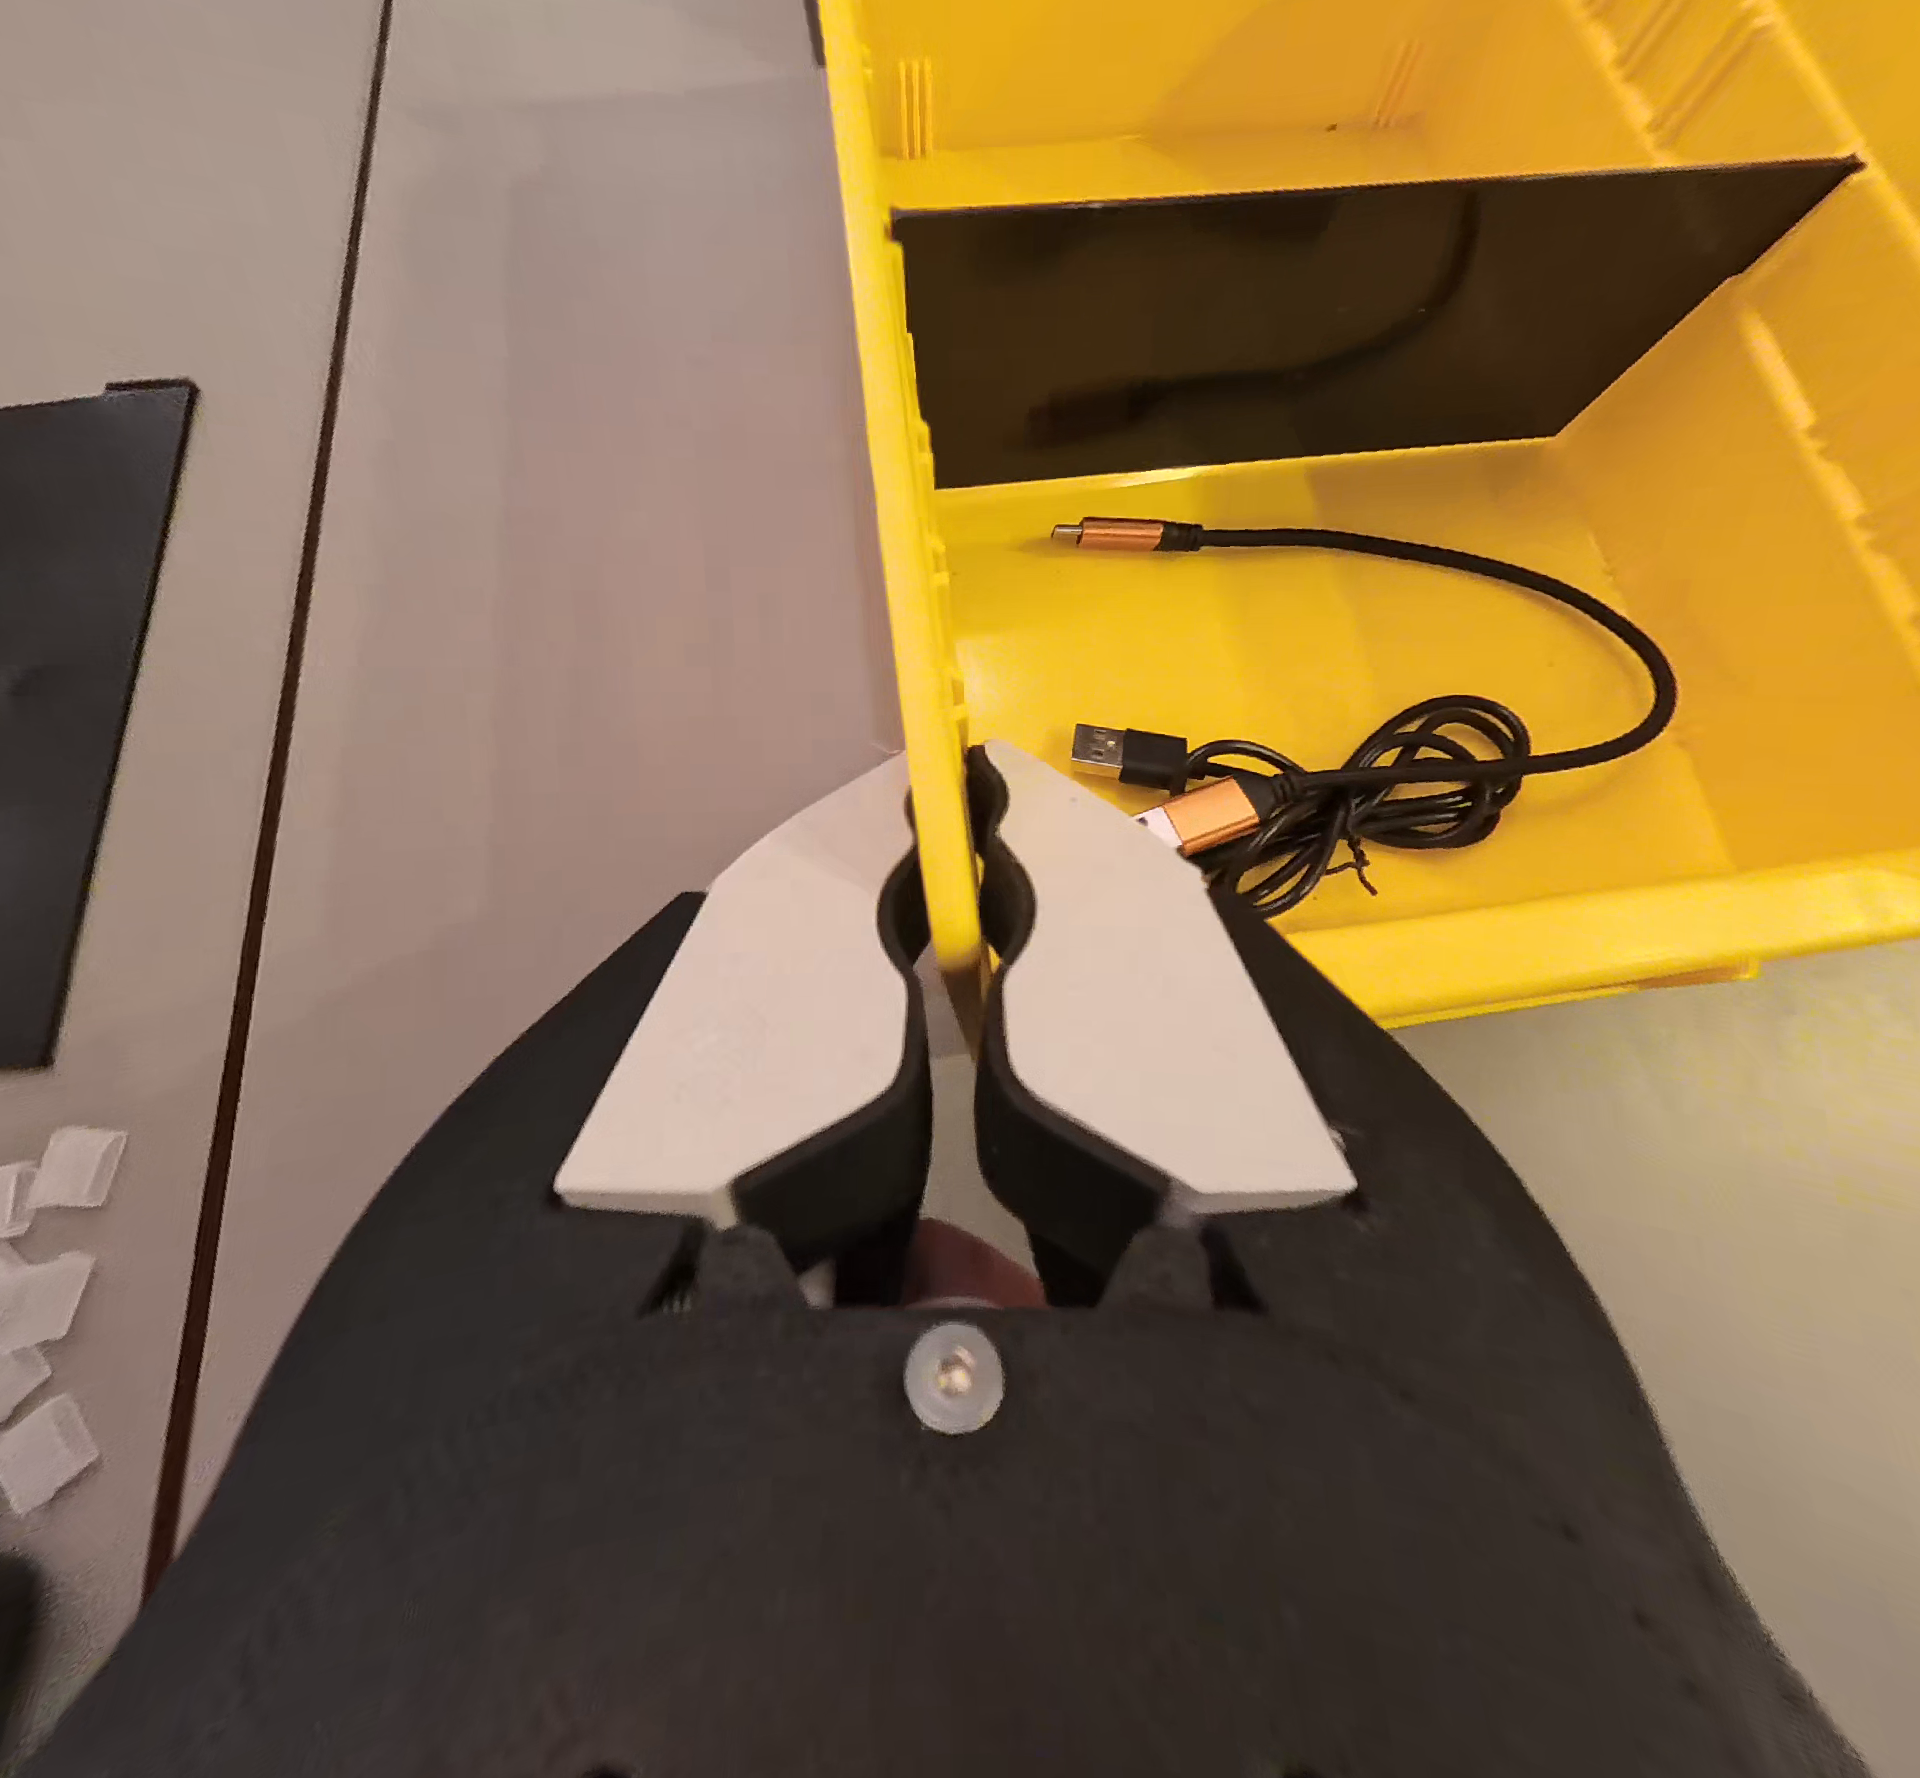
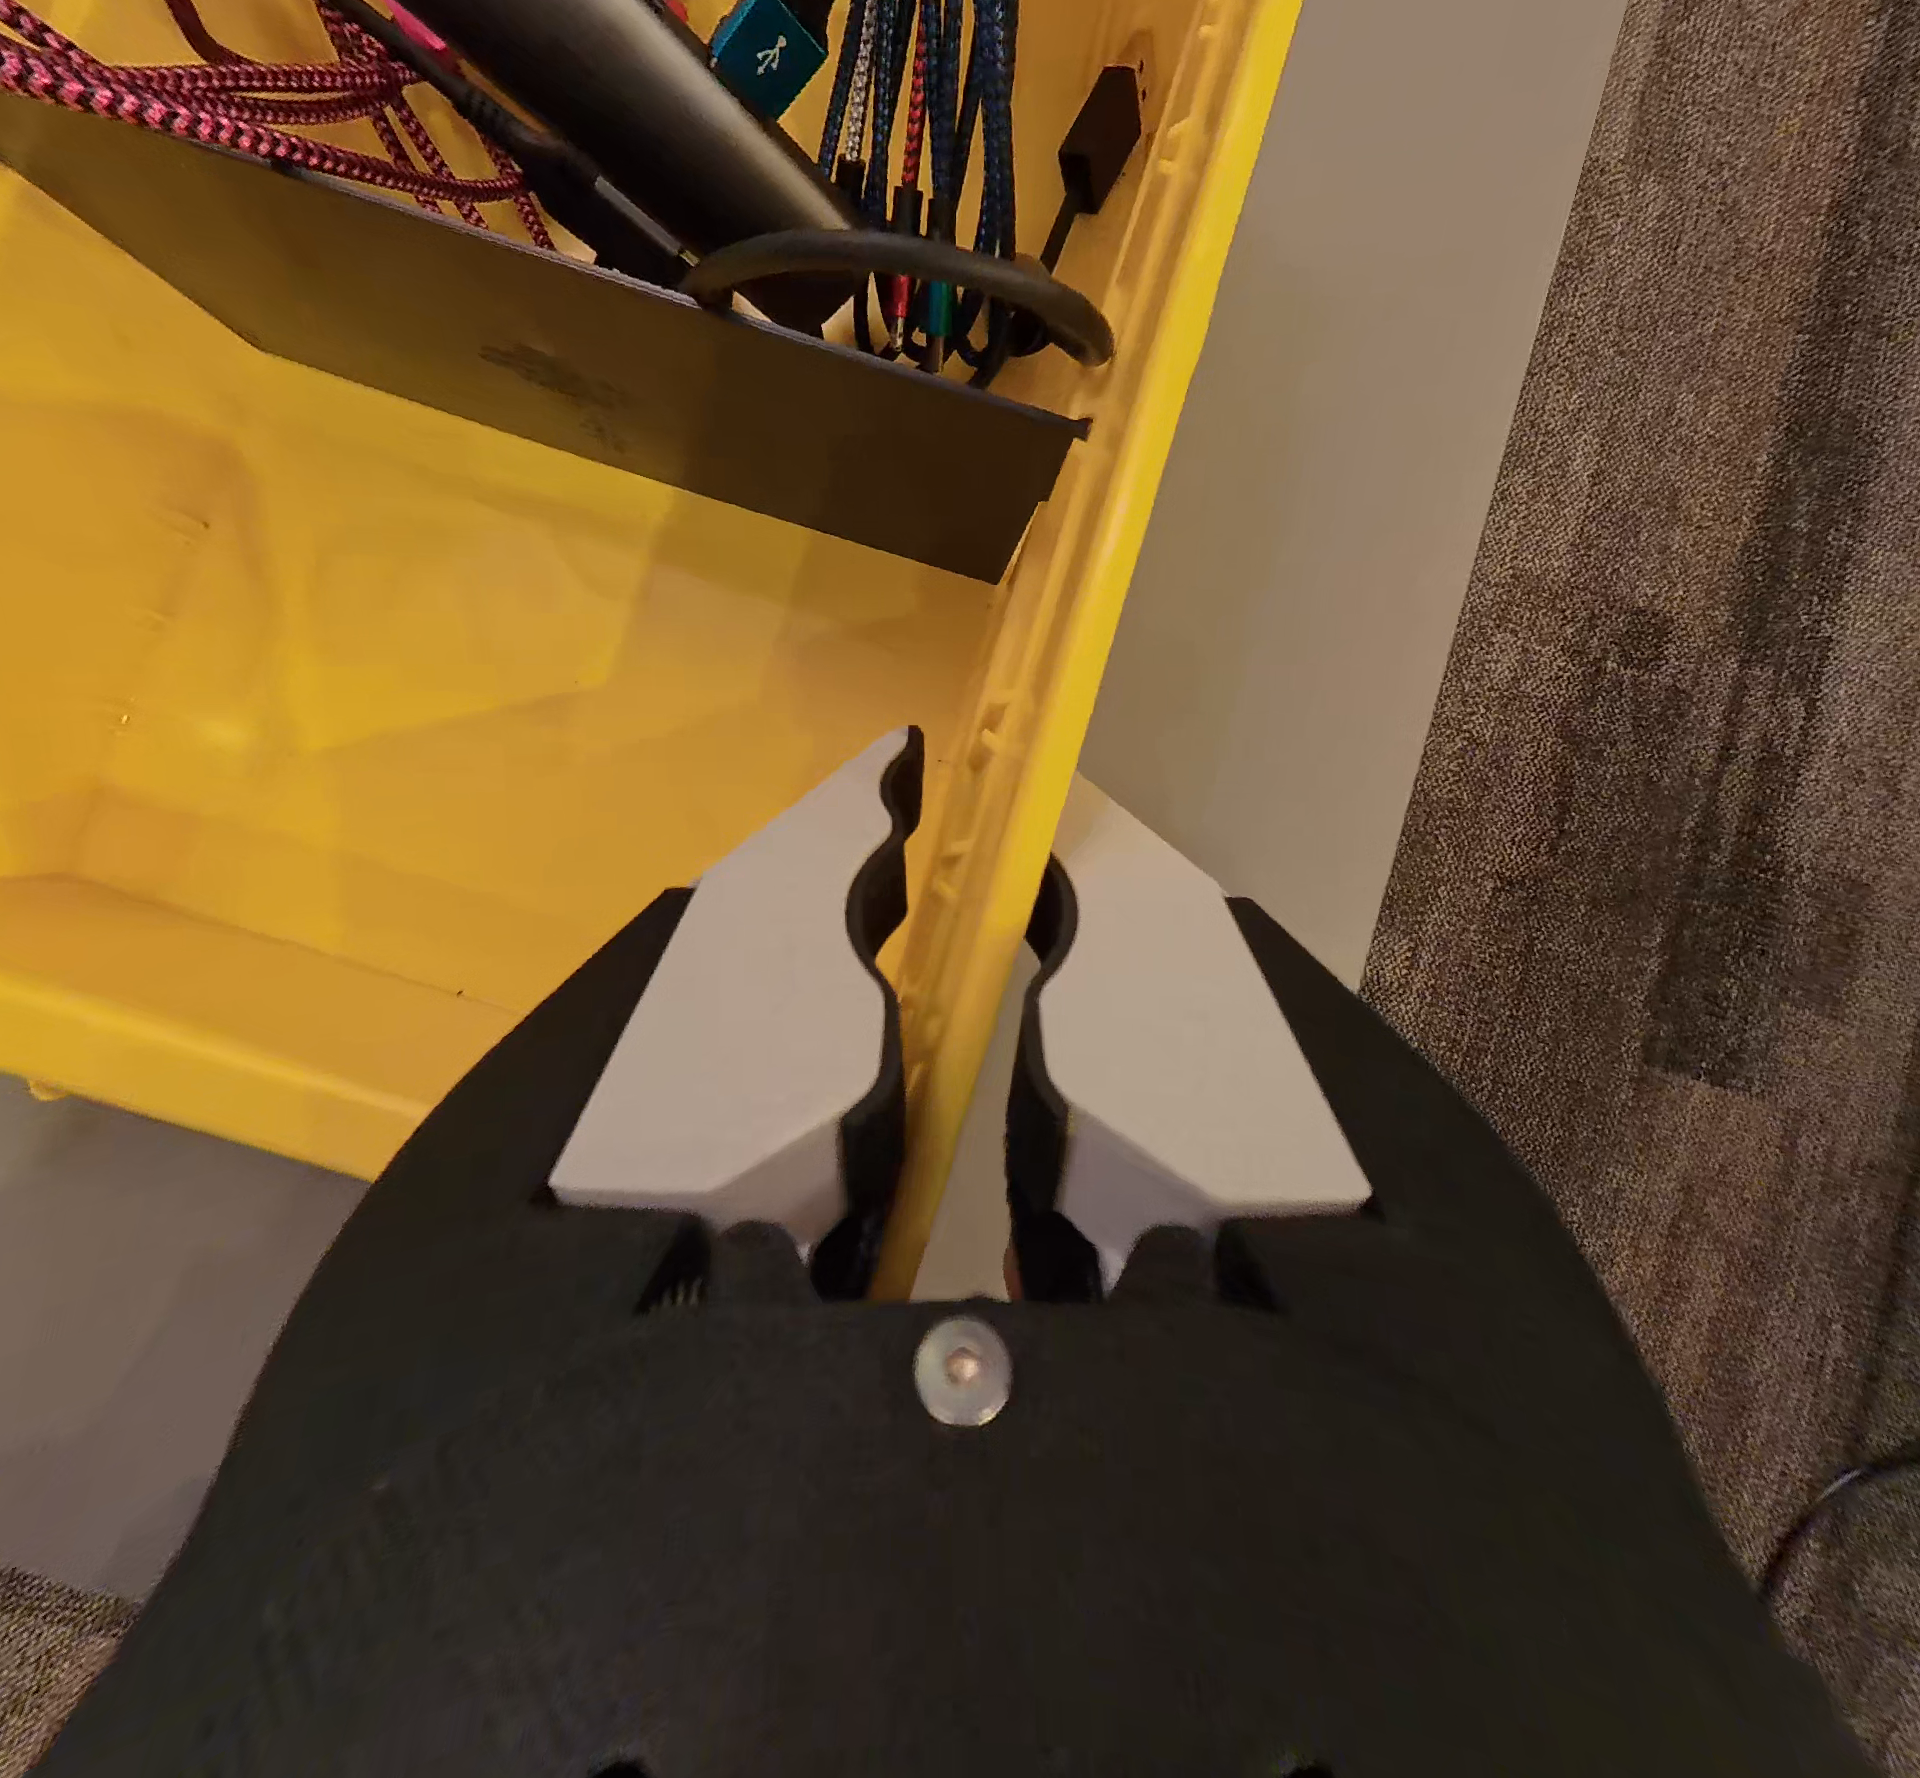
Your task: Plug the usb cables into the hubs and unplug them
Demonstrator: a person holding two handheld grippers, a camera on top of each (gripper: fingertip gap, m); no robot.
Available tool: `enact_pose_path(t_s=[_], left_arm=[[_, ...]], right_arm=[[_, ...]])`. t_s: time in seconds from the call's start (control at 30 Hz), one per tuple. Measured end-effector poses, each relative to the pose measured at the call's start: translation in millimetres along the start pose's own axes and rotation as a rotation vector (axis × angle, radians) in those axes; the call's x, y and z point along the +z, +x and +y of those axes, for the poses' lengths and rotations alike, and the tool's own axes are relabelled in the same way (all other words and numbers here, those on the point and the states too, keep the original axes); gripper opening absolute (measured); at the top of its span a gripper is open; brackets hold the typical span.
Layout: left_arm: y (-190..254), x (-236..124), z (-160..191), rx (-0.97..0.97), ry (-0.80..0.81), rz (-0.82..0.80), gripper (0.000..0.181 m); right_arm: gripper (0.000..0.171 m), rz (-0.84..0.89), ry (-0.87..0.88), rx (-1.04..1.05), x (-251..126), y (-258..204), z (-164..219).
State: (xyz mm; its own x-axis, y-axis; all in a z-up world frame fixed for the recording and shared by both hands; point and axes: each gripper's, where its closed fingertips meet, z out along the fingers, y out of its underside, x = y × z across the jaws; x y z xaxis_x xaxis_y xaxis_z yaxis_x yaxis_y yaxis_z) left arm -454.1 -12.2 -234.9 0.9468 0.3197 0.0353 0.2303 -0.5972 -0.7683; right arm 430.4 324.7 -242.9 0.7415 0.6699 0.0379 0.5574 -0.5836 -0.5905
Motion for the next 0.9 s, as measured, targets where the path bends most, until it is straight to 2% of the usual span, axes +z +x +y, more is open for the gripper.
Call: enact_pose_path(t_s=[0.3, 0.67, 0.9], left_arm=[[-1.3, -23.8, 11.8, -0.061, 0.03, 0.048, 0.004], [23.2, -48.3, 38.9, -0.05, 0.018, 0.119, 0.004], [40.4, -70.9, 39.1, -0.022, 0.085, 0.121, 0.004]], right_arm=[[0.013, 0.006, 0.009, 0.015, -4.7, -21.3, 3.8], [0.017, 0.004, 0.036, 0.013, -11.8, -62.6, 9.1], [0.027, -0.015, 0.081, -0.005, -15.7, -103.2, 8.1]])
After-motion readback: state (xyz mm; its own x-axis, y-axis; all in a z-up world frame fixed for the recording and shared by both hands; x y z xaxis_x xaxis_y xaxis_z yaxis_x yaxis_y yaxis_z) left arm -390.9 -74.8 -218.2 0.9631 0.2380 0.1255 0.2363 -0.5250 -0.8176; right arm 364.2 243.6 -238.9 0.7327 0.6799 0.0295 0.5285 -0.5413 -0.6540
